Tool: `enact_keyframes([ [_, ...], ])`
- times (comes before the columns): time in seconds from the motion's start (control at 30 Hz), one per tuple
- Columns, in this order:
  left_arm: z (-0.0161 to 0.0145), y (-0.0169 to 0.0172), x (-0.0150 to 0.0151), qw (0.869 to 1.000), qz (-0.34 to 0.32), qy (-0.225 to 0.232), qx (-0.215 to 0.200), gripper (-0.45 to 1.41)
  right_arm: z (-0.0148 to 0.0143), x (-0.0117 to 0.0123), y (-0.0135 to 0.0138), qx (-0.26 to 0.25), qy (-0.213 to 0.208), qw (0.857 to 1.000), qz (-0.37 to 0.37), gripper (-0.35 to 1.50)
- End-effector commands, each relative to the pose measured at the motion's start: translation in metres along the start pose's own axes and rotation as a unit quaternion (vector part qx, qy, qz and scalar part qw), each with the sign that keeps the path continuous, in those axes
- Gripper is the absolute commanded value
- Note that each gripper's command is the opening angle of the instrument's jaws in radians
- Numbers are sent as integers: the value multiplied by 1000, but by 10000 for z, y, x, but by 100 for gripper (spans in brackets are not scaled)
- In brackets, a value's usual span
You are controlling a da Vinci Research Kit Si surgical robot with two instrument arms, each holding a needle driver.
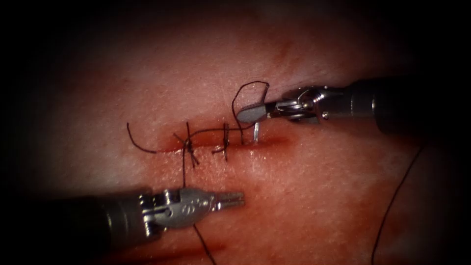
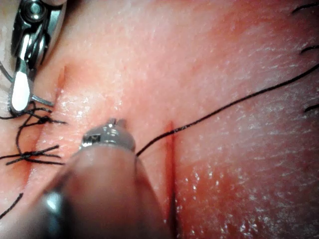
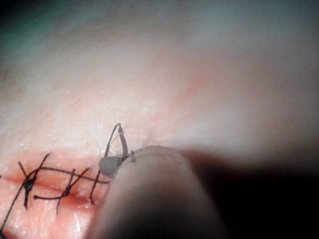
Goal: Wound Closure
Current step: Push needle through skin above incision with right hand
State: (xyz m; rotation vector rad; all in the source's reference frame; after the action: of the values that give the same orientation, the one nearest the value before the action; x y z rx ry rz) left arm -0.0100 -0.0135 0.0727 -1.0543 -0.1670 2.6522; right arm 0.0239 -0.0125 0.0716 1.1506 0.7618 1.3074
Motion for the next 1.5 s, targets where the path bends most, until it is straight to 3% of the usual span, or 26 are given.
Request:
enact_keyframes([
  [0.03,8,0,0,1000,0,0,0,-20,9,4,-3,4,-20,1000,22,-35],
  [0.3,8,1,0,1000,0,0,1,-20,27,-38,-23,32,-101,986,129,-35],
  [0.57,7,1,0,1000,0,1,-1,-20,39,-85,-39,43,-109,976,184,-35],
  [0.83,5,0,1,1000,0,1,-2,-20,36,-122,-33,36,-121,972,199,-35],
  [1.2,5,0,1,1000,0,1,-2,-20,20,-137,-33,-11,-149,974,168,-35],
  [1.5,6,0,1,1000,0,1,-2,-20,7,-135,-27,-94,-160,974,127,-35],
])
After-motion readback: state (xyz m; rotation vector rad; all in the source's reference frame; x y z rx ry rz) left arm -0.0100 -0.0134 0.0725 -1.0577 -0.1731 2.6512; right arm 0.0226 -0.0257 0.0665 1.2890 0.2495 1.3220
